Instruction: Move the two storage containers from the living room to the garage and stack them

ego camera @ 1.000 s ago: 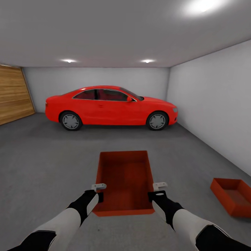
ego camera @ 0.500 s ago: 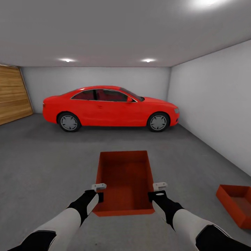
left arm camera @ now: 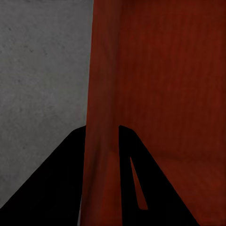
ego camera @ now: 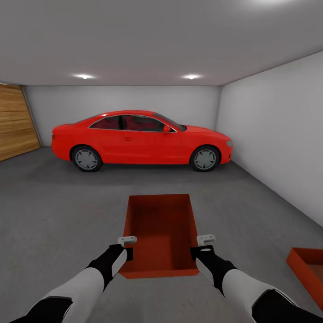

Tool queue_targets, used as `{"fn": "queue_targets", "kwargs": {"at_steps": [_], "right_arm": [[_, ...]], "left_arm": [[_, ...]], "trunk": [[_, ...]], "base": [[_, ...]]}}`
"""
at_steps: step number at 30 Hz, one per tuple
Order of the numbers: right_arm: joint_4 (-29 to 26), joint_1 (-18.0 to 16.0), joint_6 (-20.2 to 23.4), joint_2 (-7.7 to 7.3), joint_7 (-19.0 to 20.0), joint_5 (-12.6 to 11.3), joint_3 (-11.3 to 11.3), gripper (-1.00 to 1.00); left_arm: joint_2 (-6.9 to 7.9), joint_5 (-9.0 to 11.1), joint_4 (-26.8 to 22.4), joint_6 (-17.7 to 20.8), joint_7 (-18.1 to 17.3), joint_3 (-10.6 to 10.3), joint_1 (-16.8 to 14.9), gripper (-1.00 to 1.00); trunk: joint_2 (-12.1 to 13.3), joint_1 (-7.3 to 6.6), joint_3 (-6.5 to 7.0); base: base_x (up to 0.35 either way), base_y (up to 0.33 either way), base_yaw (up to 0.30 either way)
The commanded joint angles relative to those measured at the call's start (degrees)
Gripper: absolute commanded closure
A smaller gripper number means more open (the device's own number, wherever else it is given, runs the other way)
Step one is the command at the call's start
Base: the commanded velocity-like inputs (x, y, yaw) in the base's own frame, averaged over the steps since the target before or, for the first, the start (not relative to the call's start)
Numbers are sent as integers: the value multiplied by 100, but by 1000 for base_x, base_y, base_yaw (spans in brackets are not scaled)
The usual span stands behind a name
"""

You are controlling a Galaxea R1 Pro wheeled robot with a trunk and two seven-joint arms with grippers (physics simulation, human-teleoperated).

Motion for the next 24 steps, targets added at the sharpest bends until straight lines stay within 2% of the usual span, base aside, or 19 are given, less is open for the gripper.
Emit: {"fn": "queue_targets", "kwargs": {"at_steps": [1, 24], "right_arm": [[4, 1, 38, -5, -49, -136, 100, 100], [4, 0, 37, -5, -49, -136, 100, 100]], "left_arm": [[39, -211, -25, -122, 77, -53, 0, 100], [39, -211, -25, -122, 77, -61, 0, 100]], "trunk": [[-4, 5, -2], [-4, 5, -2]], "base": [[323, 0, 0], [323, 0, 0]]}}
